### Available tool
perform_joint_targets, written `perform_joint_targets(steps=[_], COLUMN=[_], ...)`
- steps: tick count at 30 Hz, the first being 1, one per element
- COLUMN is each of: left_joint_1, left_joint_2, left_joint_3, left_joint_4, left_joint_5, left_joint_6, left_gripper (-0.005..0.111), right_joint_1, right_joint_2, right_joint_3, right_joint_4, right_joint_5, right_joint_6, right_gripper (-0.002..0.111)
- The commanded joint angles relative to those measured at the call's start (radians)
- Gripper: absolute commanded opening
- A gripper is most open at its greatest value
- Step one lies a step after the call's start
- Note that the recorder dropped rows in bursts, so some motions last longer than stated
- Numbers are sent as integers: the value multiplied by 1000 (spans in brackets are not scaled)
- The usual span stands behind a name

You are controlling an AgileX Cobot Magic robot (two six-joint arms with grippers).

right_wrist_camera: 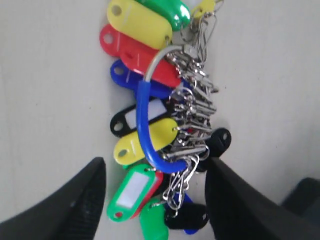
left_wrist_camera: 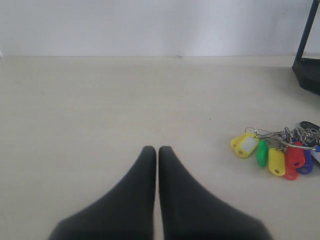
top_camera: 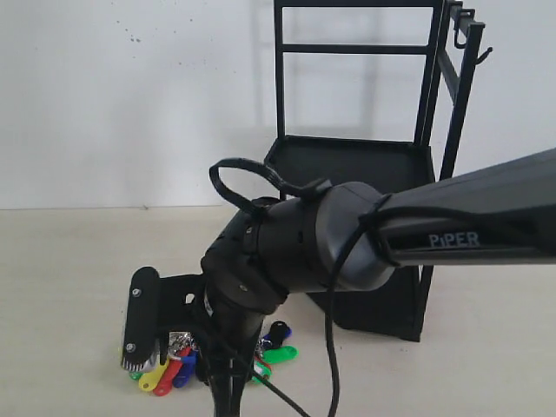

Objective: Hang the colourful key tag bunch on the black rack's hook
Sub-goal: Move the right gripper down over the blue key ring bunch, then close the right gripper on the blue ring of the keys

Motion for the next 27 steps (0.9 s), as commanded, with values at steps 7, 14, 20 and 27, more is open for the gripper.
perform_joint_targets(steps=[7,14,20,27], left_joint_1=[2,2,2,2], left_joint_2=[-2,-2,-2,-2], left_joint_3=[-1,-1,-1,-1], left_joint_4=[-7,-7,-7,-7], left_joint_5=[-15,-15,-15,-15], left_joint_6=[-10,-10,-10,-10], left_gripper=[4,4,4,4], right_joint_1=[25,25,25,17], right_joint_2=[36,73,94,102], right_joint_3=[-7,-7,-7,-7], right_joint_4=[-8,-8,-8,-8], right_joint_5=[-109,-166,-217,-225], right_joint_6=[14,16,48,64], right_gripper=[56,56,56,54])
